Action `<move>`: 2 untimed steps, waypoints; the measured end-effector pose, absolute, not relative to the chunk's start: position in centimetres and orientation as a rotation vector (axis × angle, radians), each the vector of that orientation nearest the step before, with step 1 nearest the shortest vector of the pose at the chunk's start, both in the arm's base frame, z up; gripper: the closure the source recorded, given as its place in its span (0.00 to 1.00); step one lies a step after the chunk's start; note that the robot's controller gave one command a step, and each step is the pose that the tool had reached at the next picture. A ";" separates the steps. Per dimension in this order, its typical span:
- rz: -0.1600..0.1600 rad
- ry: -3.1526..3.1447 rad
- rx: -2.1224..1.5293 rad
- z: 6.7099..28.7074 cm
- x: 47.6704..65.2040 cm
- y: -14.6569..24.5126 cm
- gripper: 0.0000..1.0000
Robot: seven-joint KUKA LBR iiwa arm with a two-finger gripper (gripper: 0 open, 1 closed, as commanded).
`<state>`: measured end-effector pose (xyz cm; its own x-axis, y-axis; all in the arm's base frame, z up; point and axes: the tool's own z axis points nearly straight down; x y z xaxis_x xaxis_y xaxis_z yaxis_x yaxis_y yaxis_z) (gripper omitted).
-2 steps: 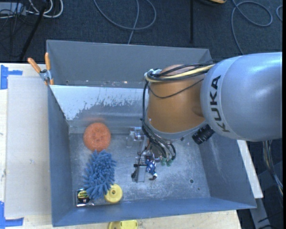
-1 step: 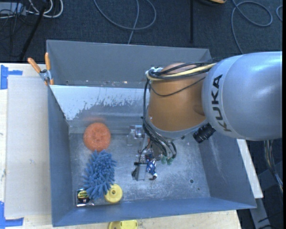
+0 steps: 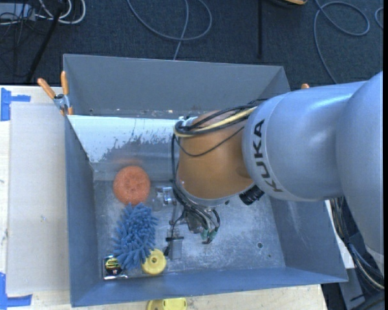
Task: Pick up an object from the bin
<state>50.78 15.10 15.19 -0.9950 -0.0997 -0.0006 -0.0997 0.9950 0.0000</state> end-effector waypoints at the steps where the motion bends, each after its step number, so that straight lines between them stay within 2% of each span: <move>1: 0.000 3.081 -0.620 14.7 49.5 19.7 0.00; 2: 0.001 2.992 -0.961 13.6 49.7 20.8 0.00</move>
Offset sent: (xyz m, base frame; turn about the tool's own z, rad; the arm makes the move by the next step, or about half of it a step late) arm -0.0079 0.0597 -0.0259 -0.7299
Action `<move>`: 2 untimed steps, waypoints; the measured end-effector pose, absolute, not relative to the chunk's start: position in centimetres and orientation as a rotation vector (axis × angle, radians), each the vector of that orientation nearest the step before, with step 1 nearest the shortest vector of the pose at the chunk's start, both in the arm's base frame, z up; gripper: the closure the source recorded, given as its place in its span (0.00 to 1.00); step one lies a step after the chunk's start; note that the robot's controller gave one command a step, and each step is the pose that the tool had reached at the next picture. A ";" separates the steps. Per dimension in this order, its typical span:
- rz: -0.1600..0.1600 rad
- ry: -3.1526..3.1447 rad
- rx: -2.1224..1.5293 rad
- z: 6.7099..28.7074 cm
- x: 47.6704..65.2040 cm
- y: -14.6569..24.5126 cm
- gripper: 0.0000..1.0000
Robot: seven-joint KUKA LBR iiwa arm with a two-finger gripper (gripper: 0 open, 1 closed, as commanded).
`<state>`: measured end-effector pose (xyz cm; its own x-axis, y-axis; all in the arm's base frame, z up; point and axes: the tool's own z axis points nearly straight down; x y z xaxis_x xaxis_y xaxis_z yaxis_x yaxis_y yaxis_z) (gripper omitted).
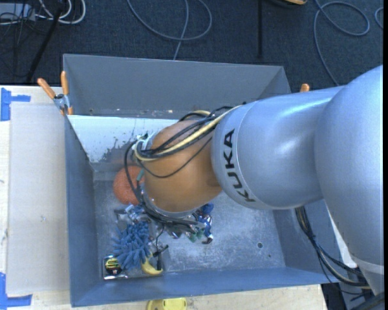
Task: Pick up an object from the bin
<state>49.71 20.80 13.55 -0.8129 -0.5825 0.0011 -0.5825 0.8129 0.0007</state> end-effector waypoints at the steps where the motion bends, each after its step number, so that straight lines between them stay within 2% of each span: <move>1: -0.002 -2.849 1.318 6.7 51.9 21.7 0.00; 2: -0.001 -2.630 1.714 7.0 52.3 23.8 1.00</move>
Offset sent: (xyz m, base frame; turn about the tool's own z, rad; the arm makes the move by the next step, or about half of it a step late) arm 0.0261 0.0310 -0.0655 -0.5389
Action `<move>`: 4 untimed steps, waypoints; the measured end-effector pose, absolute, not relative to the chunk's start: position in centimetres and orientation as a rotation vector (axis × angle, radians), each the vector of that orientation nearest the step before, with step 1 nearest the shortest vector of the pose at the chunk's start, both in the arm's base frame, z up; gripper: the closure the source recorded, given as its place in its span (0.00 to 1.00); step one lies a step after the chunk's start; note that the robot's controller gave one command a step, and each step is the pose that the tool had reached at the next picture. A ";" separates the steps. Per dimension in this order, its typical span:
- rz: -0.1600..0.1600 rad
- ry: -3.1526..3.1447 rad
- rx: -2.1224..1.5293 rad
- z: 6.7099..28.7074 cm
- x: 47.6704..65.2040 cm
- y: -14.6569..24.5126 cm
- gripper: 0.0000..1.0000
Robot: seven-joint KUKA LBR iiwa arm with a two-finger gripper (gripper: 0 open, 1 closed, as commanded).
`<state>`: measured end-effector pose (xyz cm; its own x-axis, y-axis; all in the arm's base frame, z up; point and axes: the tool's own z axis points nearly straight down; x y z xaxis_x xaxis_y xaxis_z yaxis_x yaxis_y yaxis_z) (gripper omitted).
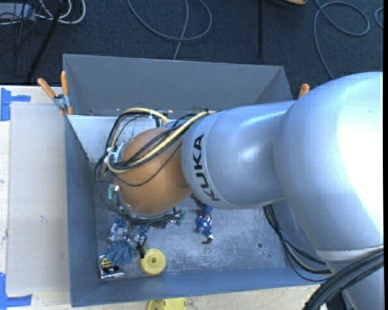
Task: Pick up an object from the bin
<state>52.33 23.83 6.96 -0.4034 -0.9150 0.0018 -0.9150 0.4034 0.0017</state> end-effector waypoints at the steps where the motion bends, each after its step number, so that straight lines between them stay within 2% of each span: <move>1: -0.001 -2.630 1.714 7.0 52.3 23.8 1.00; 2: -0.003 -2.625 1.711 7.5 52.1 23.8 1.00; 4: -0.003 -2.631 1.713 12.0 52.1 23.9 1.00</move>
Offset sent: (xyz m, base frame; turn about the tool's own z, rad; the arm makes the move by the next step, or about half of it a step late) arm -0.0001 0.0001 0.0900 0.0000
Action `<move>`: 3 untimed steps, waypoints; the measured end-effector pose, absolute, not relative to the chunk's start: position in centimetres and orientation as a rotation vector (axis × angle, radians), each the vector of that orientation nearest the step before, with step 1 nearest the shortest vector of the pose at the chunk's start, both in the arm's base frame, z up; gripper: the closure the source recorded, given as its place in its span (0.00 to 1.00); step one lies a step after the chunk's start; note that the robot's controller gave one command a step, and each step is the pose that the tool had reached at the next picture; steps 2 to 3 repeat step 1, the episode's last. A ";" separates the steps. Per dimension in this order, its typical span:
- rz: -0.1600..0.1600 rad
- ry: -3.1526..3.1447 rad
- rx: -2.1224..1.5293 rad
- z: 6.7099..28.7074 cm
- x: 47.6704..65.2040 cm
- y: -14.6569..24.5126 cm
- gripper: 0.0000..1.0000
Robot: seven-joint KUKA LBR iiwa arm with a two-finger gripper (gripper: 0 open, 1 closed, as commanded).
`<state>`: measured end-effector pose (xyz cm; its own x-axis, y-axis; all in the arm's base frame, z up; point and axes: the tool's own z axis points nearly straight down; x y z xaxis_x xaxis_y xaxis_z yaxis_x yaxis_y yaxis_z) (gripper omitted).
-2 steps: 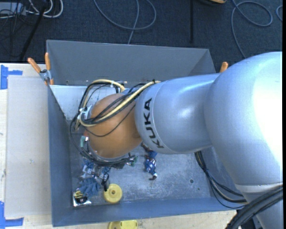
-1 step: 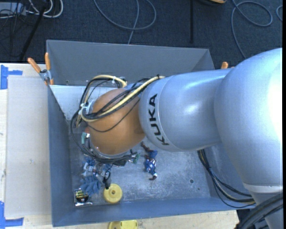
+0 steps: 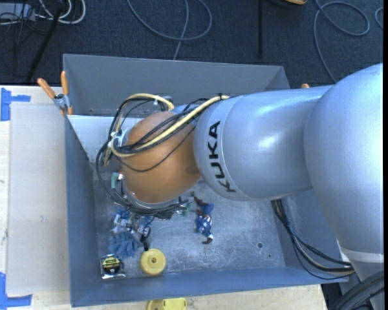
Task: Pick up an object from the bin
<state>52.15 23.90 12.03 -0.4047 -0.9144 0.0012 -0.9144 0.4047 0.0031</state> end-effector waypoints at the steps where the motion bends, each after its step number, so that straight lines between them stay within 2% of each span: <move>1: -0.002 -2.634 1.713 13.4 52.2 23.9 1.00; 3: -0.002 -2.634 1.713 13.4 52.2 23.9 1.00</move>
Offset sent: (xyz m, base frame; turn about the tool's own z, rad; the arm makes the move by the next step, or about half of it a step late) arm 0.0000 0.0001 0.0134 0.0000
